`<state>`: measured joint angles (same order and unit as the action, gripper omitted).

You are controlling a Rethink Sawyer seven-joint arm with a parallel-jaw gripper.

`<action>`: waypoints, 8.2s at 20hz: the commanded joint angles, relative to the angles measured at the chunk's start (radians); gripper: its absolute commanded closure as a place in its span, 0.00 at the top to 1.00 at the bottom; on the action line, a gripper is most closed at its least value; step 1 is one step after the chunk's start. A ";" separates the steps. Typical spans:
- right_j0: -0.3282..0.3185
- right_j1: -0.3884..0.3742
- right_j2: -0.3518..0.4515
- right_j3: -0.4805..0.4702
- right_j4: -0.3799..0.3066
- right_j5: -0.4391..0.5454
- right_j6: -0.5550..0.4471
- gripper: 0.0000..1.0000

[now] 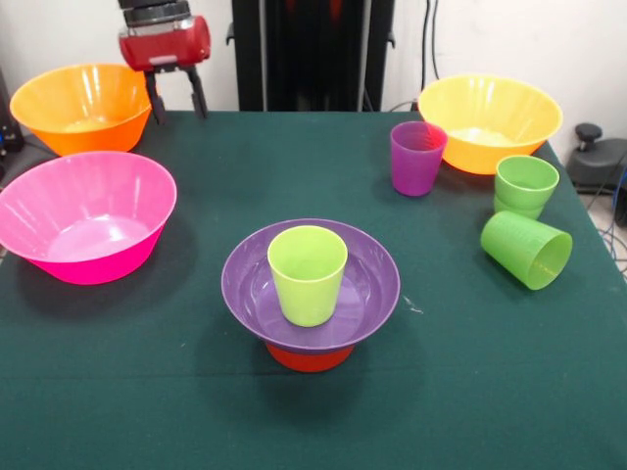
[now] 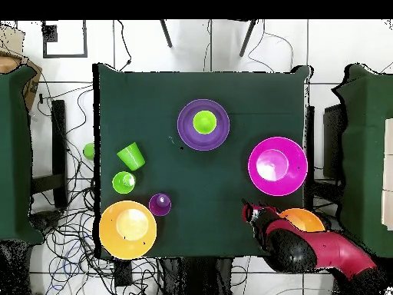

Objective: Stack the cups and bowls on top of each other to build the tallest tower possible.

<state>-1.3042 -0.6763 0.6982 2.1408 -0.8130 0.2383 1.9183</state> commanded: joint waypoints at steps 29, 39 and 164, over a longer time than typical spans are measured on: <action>-0.131 0.222 0.152 -0.194 -0.024 0.262 -0.209 1.00; -0.167 0.290 0.192 -0.261 -0.044 0.334 -0.296 1.00; 0.092 -0.210 0.003 -0.033 0.322 0.597 -0.068 1.00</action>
<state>-1.2175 -0.9704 0.7510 2.1122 -0.4887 0.7813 1.9133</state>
